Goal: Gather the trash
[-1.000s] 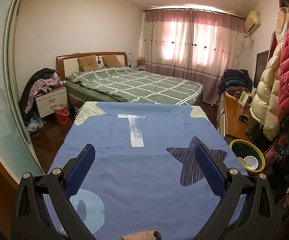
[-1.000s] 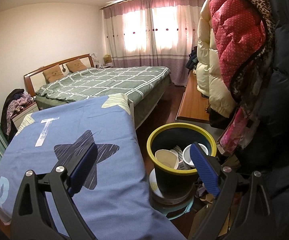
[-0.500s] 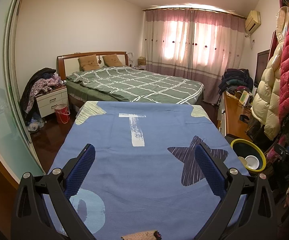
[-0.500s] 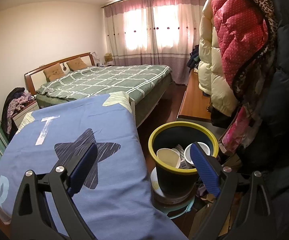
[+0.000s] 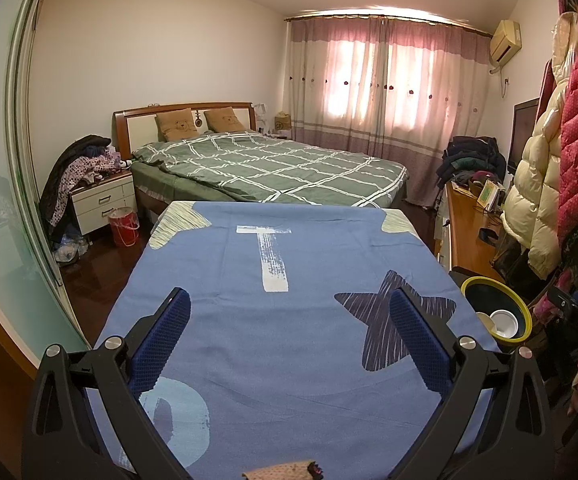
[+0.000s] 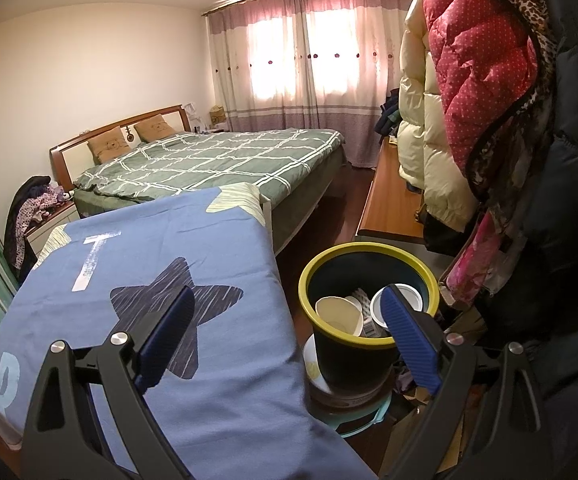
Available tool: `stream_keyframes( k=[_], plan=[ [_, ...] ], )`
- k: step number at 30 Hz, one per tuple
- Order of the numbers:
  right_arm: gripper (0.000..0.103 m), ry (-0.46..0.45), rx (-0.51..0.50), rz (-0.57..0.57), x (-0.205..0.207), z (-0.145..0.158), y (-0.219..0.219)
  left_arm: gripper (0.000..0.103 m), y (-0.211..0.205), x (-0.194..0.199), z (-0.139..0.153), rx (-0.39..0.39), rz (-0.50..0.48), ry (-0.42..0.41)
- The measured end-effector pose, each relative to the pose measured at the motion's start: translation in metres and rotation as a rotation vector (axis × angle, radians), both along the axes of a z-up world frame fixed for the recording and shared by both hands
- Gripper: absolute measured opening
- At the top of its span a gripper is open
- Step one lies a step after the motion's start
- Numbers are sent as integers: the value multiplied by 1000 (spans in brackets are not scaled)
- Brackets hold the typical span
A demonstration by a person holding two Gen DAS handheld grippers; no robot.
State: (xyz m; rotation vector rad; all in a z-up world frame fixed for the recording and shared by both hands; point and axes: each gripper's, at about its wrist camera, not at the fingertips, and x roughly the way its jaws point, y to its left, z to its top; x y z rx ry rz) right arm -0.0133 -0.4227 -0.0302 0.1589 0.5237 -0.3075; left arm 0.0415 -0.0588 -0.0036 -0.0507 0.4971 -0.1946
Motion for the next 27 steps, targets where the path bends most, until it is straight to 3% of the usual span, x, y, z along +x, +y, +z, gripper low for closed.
stream_keyframes(
  k=[27],
  plan=[
    [90,4,1,5,3,-2,4,98,-6,2,-8,-12,-18,12]
  ],
)
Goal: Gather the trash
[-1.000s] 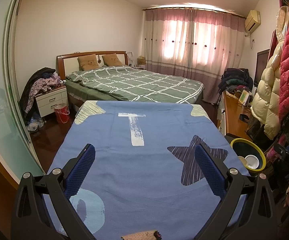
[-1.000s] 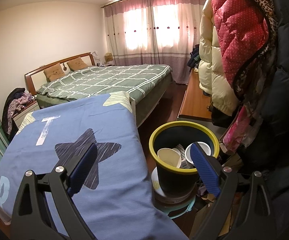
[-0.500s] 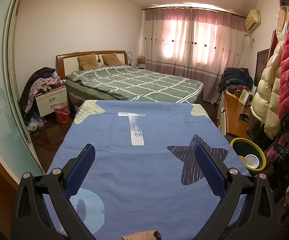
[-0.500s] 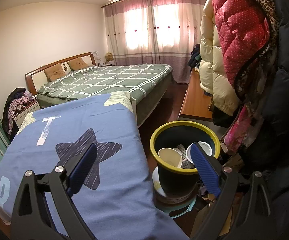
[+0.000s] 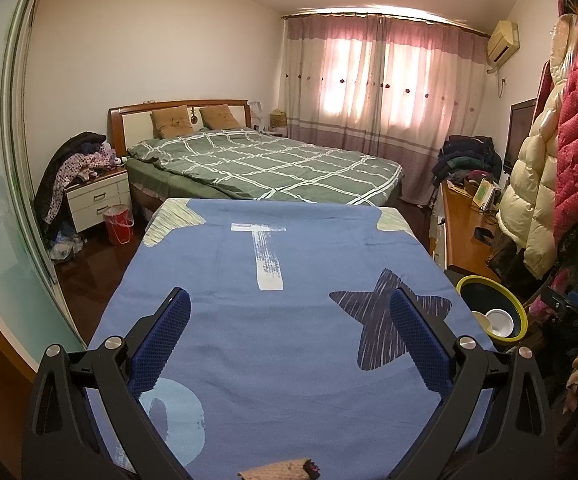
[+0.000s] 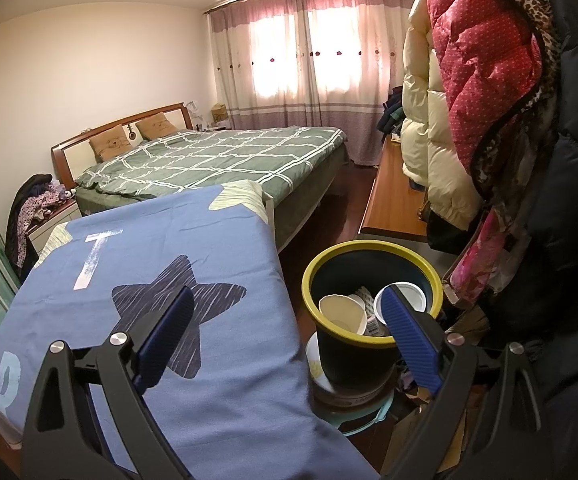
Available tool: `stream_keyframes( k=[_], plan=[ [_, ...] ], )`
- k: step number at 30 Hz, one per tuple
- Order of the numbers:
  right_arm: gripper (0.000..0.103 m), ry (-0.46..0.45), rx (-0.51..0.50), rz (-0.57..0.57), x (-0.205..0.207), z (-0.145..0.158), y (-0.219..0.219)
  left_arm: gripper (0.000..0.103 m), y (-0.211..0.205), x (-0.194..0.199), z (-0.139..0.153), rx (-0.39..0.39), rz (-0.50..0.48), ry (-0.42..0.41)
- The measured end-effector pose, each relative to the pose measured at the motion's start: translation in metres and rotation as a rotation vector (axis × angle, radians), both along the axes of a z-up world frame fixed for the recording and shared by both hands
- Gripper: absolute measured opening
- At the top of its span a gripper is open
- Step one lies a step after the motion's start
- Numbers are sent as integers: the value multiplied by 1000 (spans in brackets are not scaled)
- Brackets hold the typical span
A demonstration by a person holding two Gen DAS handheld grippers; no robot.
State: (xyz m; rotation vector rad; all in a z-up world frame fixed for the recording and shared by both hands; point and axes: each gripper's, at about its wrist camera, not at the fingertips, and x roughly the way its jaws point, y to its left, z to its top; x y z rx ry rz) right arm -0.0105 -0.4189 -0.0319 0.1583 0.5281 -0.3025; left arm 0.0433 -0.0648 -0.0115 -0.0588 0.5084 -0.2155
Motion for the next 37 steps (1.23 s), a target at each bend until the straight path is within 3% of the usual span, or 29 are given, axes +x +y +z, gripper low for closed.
stream_keyframes(
  k=[28,31,37],
  plan=[
    [92,21,27,30,11,-8,4,98,0,16,-7,3,-19,24],
    [96,32,53,66,31,-11,8,98,1,35,-15,14,-26,49],
    [96,112,113,171,123,-35,30,98,12,129,-61,100,49,181]
  ],
)
